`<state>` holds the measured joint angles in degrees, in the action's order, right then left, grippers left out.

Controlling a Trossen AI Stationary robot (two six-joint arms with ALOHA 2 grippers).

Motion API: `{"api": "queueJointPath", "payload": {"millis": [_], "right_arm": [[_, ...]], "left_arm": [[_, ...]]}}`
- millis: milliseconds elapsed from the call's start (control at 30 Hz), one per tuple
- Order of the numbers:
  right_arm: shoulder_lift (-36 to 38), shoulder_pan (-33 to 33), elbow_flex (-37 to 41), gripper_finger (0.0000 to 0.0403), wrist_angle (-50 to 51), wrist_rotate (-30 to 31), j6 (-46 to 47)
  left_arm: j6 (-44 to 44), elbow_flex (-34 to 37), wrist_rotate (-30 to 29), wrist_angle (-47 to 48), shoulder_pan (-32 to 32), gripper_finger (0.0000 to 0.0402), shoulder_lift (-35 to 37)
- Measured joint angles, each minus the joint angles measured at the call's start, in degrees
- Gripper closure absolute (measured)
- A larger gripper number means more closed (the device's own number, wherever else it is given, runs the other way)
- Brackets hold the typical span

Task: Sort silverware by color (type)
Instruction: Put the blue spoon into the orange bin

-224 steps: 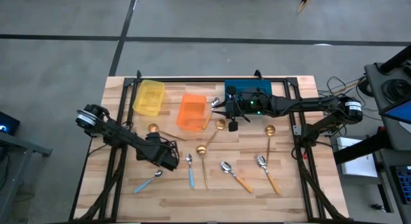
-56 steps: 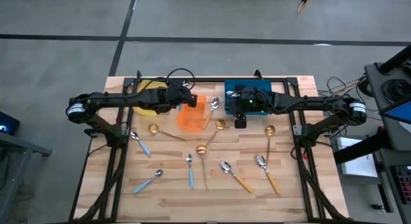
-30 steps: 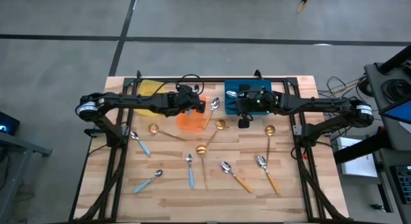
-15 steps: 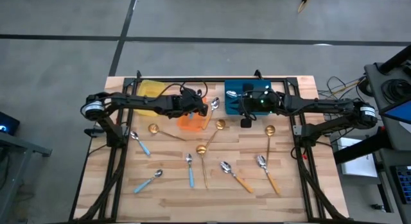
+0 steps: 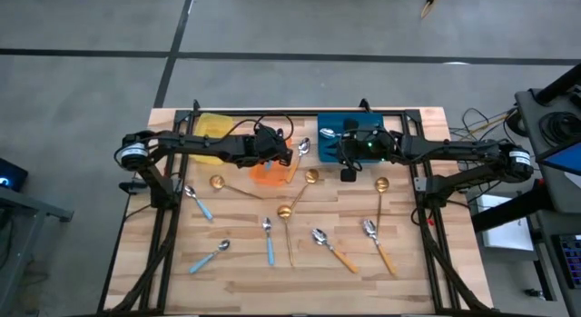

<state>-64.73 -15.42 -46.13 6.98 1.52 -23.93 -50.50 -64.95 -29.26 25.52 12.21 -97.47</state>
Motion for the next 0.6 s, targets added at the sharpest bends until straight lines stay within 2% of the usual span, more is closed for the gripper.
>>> {"api": "queueJointPath", "payload": {"millis": [600], "right_arm": [[0.0, 0.0, 0.1, 0.0335, 0.1, 0.0, 0.5]], "left_arm": [[-2.7, 0.3, 0.0, 2.6, -1.4, 0.0394, -0.8]]}}
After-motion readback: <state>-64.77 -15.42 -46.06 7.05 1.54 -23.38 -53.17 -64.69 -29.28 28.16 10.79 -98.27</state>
